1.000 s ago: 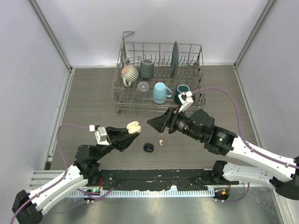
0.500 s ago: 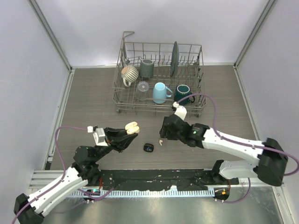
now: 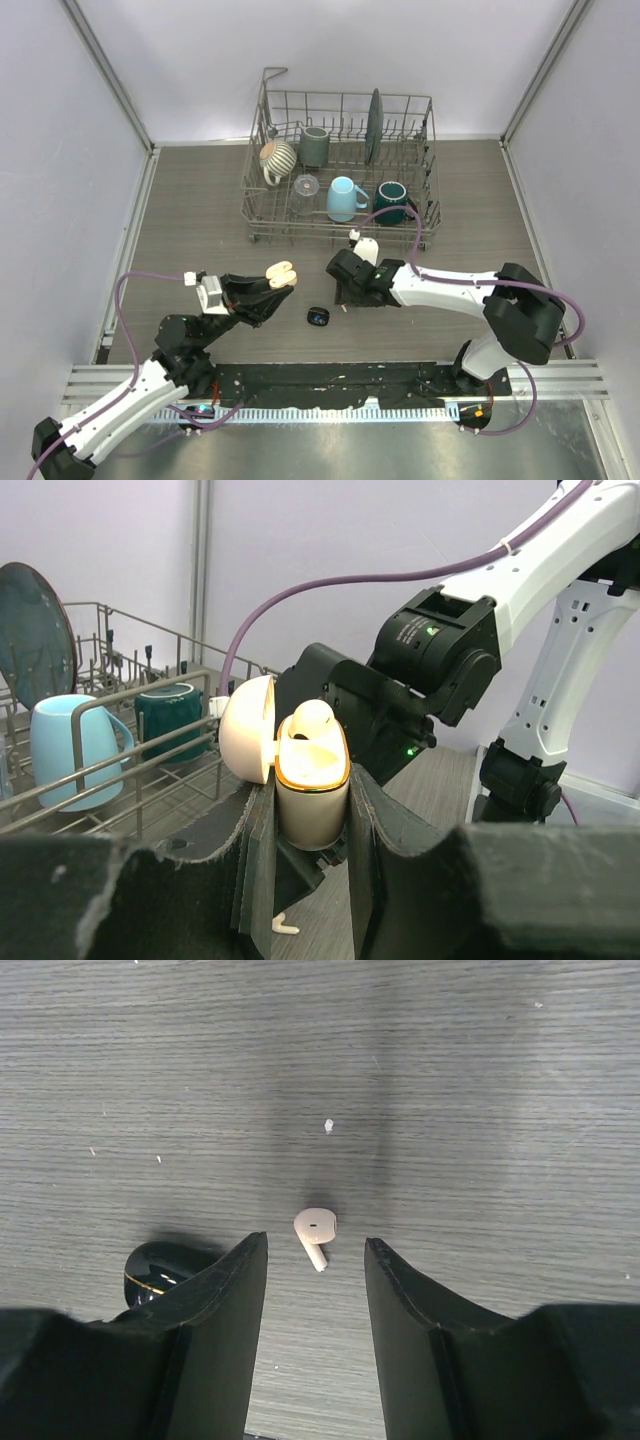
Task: Insert the wireless bluetooth earbuds into the charging case
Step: Pick up the earbud from the center of the board.
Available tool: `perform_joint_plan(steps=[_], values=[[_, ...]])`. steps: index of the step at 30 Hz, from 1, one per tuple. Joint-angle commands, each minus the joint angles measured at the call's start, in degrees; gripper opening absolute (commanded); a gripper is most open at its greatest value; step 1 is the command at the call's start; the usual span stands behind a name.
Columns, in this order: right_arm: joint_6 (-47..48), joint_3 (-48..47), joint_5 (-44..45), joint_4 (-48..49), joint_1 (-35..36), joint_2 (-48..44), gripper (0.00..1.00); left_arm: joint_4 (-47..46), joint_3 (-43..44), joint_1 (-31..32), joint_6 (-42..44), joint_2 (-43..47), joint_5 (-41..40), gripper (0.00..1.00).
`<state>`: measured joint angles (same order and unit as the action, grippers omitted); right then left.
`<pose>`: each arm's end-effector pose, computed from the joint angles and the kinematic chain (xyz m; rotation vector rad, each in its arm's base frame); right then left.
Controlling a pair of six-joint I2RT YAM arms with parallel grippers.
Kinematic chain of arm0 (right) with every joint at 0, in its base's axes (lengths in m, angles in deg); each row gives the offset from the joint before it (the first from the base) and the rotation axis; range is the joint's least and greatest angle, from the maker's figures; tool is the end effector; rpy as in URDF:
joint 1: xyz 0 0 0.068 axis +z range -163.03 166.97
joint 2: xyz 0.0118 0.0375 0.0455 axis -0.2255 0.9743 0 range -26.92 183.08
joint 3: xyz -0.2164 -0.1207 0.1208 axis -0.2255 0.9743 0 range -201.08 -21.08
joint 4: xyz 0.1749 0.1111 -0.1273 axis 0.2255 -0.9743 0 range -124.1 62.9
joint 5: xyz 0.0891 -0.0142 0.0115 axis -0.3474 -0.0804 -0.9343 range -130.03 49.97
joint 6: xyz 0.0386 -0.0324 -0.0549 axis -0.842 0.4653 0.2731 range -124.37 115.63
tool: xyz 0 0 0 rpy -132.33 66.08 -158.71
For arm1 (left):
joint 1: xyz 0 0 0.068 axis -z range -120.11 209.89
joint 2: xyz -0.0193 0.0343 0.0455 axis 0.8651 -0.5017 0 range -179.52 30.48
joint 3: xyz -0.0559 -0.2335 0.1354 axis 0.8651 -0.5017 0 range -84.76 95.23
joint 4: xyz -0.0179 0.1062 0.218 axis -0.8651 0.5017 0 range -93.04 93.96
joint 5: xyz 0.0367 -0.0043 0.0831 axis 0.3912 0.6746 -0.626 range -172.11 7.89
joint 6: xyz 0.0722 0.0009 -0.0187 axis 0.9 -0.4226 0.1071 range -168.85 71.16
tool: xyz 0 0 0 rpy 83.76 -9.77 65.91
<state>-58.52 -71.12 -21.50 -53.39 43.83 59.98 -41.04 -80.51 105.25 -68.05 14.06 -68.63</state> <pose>0.1709 0.2253 0.1740 0.0400 2.6035 0.2716 0.0727 -0.0945 0.2589 0.4858 1.1037 -1.1280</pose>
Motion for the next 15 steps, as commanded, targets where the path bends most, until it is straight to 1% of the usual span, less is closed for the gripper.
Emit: perform_joint_plan(steps=[1, 5, 15], values=[[-1.0, -2.0, -0.5, 1.9, -0.1, 1.2, 0.48, -0.1, 0.4, 0.3, 0.1, 1.4, -0.8, 0.00], [-1.6, -1.7, 0.4, 2.0, -0.1, 1.7, 0.45, 0.5, 0.1, 0.3, 0.1, 2.3, -1.2, 0.00], [-1.7, -2.1, -0.6, 2.7, -0.1, 3.5, 0.41, 0.6, 0.1, 0.2, 0.0, 2.4, -1.1, 0.00]])
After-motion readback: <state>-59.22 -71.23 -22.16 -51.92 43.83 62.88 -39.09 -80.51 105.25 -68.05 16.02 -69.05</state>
